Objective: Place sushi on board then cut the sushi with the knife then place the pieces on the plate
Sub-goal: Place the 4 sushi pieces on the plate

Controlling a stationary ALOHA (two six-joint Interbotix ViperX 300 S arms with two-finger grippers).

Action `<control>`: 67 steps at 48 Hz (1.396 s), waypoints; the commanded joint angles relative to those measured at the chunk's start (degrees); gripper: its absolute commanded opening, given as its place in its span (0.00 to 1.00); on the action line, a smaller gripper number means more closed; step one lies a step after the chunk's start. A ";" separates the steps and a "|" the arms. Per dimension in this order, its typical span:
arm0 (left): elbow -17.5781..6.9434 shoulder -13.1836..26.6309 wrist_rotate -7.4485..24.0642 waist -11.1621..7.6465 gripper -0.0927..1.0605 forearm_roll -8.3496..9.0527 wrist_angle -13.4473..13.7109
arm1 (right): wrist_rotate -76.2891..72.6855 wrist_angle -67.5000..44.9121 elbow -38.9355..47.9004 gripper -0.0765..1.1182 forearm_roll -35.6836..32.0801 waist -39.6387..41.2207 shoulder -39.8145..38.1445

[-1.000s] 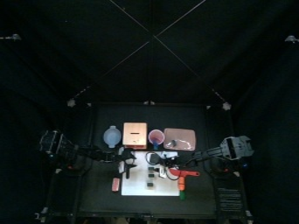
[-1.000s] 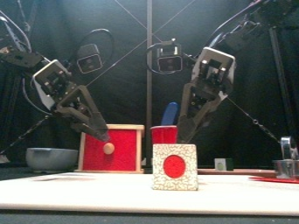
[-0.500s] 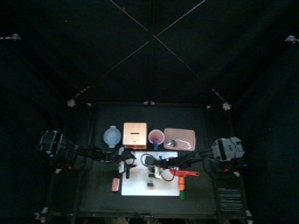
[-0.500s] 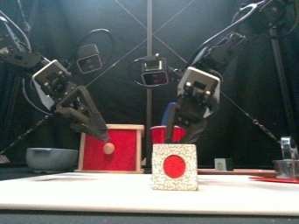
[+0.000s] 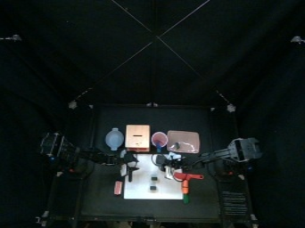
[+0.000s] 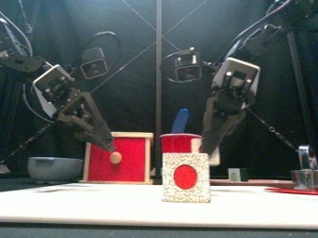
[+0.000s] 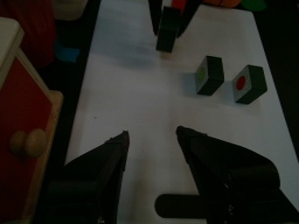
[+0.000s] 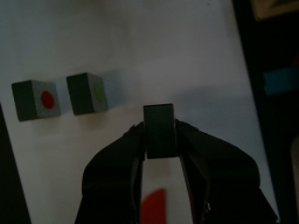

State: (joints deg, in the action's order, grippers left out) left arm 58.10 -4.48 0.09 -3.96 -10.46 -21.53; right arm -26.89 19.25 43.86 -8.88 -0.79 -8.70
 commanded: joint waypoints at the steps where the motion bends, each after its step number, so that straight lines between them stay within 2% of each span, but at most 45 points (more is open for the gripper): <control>1: -0.70 -0.18 0.09 0.26 0.81 -0.09 -0.18 | 0.18 0.35 3.43 0.58 0.18 2.99 -6.06; 14: -0.44 -0.18 0.09 0.35 0.81 -0.09 -0.18 | 0.26 2.55 12.39 0.58 -3.69 14.24 -12.57; 24: -0.62 -0.09 0.18 0.53 0.81 -0.09 -0.18 | 0.62 1.85 14.41 0.59 -7.03 21.62 -12.92; 39: -0.62 -0.18 -0.09 0.70 0.81 -0.18 -0.18 | 0.44 0.70 15.38 0.73 -10.72 25.05 -10.28; 48: -0.62 -0.09 -0.09 0.62 0.81 -0.88 -0.18 | 0.18 0.53 14.59 0.74 -9.49 23.38 -12.66; 58: -0.53 -0.18 -0.09 0.70 0.81 -1.23 -0.18 | 0.26 -1.14 10.46 0.74 -3.87 10.72 -13.97; 67: -0.35 -0.18 -0.09 0.70 0.81 -2.46 0.00 | 0.18 -4.66 5.01 0.74 -2.46 1.23 -9.14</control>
State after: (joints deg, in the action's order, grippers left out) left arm 58.27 -4.39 0.00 -3.52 -12.30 -21.45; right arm -26.72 15.91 51.94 -11.87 3.25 -18.98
